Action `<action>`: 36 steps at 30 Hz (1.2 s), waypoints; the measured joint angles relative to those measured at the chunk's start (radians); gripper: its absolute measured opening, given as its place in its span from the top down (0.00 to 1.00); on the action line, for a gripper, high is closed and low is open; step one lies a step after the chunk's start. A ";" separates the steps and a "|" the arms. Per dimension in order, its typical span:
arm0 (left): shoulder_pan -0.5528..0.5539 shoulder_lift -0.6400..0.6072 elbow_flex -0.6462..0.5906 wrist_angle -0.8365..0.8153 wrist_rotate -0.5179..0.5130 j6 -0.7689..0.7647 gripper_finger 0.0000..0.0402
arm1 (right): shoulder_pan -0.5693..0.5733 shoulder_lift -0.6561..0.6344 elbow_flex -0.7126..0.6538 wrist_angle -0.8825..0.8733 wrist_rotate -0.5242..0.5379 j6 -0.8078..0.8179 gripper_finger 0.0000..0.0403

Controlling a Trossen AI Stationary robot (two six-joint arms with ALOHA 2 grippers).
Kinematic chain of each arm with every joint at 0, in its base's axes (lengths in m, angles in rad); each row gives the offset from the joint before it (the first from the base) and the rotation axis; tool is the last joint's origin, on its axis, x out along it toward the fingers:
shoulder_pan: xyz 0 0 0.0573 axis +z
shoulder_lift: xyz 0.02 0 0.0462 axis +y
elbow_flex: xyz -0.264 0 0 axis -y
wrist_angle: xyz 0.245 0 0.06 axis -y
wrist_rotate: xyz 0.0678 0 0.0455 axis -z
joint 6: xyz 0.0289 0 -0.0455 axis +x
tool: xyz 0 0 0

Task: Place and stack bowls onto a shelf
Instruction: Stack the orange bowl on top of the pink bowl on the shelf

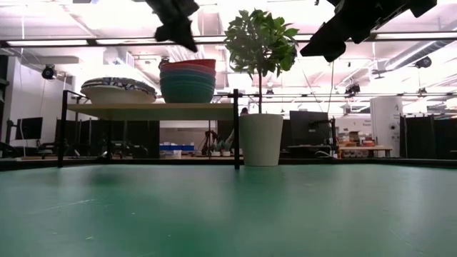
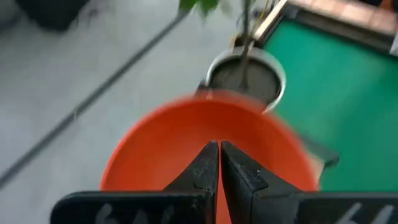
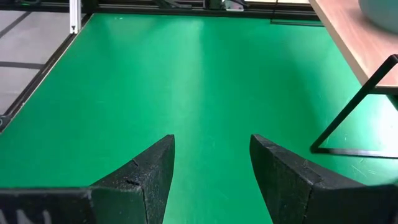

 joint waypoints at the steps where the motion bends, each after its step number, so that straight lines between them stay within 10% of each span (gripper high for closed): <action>1: -0.014 0.006 -0.007 0.039 0.000 0.006 1.00 | 0.000 0.000 0.000 0.000 0.000 -0.001 0.51; 15: -0.076 0.012 -0.279 0.513 -0.017 0.025 1.00 | 0.000 0.000 0.000 0.000 0.000 -0.004 0.51; 36: -0.067 0.040 -0.244 0.466 -0.177 0.083 1.00 | 0.000 0.000 0.000 0.000 0.000 -0.004 0.51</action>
